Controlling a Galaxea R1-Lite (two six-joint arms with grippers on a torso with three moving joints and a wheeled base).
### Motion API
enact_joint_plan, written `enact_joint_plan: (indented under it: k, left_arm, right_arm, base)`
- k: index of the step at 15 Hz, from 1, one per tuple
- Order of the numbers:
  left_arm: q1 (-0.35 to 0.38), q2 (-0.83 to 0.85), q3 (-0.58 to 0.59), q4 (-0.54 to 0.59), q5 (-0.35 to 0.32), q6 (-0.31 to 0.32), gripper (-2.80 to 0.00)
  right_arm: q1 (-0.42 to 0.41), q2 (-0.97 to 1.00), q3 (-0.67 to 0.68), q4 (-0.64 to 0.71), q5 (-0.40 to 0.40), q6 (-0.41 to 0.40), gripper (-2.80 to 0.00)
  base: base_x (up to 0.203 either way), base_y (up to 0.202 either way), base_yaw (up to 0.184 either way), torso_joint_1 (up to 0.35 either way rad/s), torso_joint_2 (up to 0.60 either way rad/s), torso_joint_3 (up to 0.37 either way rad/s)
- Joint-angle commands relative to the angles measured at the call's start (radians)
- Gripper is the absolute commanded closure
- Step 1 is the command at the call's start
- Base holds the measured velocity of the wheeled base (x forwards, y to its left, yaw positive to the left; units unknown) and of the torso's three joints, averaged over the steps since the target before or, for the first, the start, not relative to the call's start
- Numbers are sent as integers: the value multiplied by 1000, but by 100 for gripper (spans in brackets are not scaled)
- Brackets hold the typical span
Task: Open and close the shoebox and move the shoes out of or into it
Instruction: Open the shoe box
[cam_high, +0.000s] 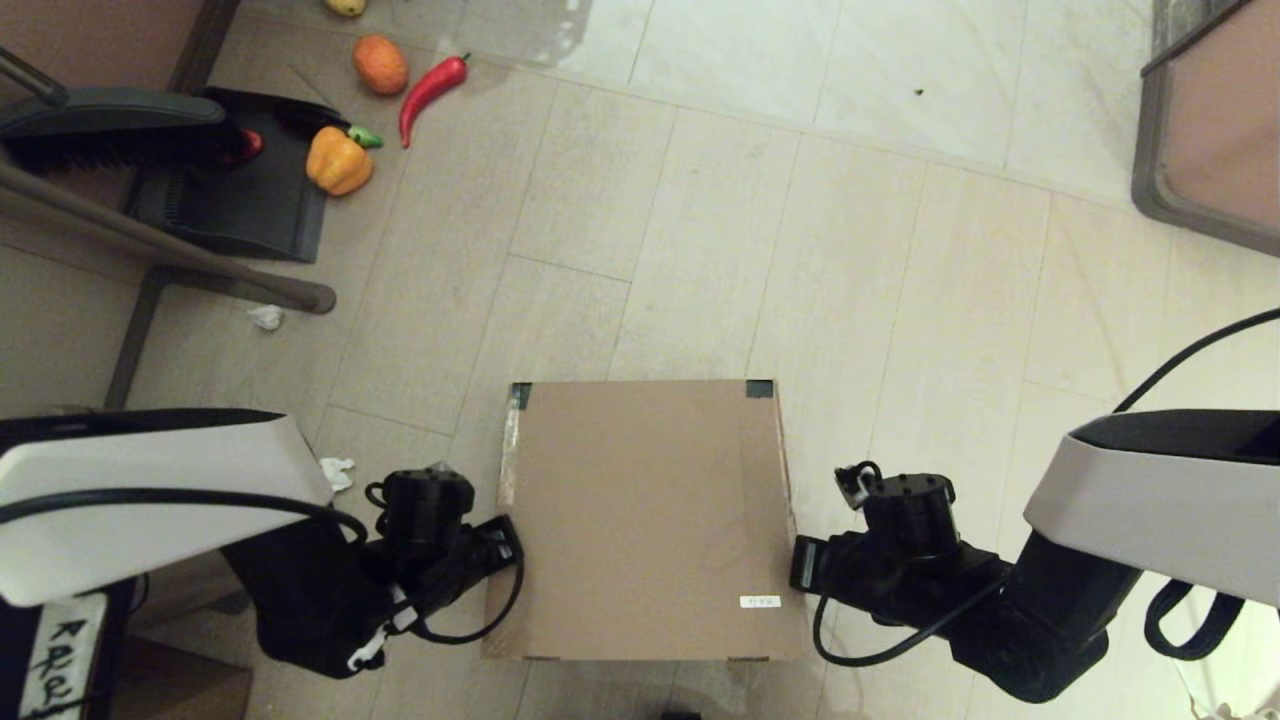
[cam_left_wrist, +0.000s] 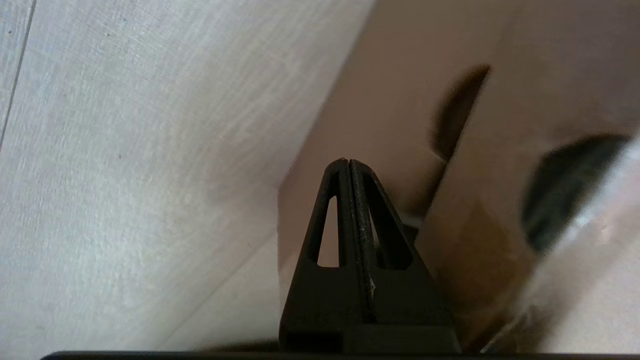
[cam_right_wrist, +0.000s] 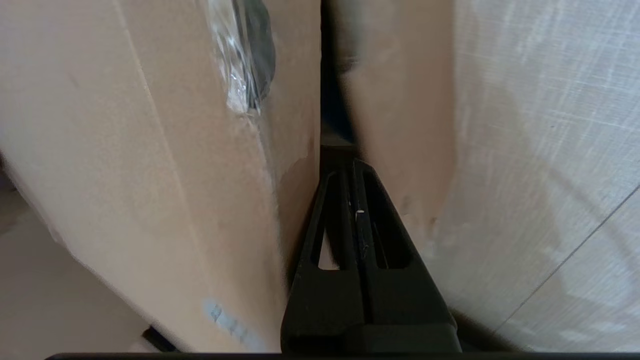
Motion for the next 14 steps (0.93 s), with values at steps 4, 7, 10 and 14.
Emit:
enact_joint_plan:
  k: [4,7,10,14]
  left_arm:
    - [-3,-162,89,-3,12,-2,0]
    - [-5,-236,146,-2,13,-2,0]
    - [-5,-305,136,4,14,-2,0]
    - [6,-363,85,19,35,-2,0]
  right_arm:
    - [1,-161,119,-7,5,46,0]
    - [1,-256,184,-7,70,209,0]
    - [3,-322,197,-6,152,382,0]
    - [3,-410,259,-5,234,489,0]
  base:
    - [0,0,0,0,0,0]
    - [0,0,0,0,0,0]
    - [0,0,0,0,0,0]
    - [0,0,0,0,0,0]
